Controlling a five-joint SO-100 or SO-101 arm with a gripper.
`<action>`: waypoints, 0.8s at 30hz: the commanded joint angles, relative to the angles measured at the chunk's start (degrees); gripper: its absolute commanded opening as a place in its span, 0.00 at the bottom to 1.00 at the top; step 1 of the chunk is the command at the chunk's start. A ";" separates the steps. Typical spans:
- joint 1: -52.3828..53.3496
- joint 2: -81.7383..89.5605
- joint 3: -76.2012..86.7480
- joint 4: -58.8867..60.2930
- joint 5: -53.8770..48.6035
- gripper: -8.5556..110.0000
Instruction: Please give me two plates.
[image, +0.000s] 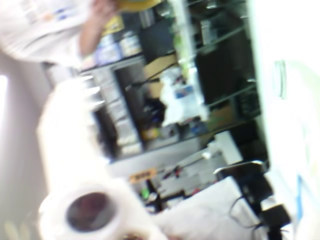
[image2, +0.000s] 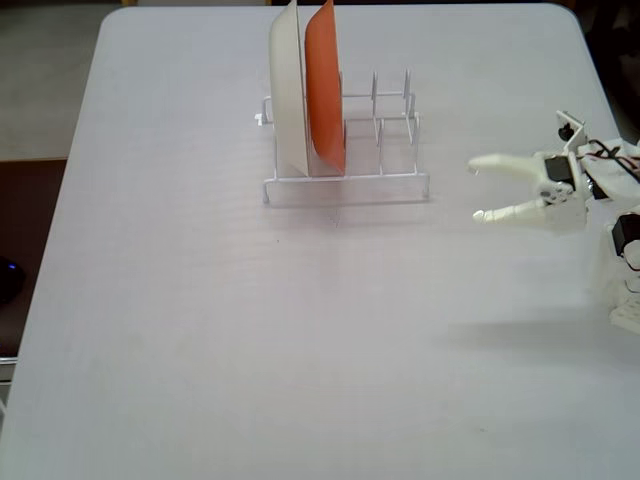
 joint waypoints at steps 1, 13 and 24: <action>0.35 0.97 2.20 -2.11 1.32 0.27; 2.29 0.97 16.08 -13.89 2.81 0.07; 4.92 0.97 18.98 -13.10 2.29 0.07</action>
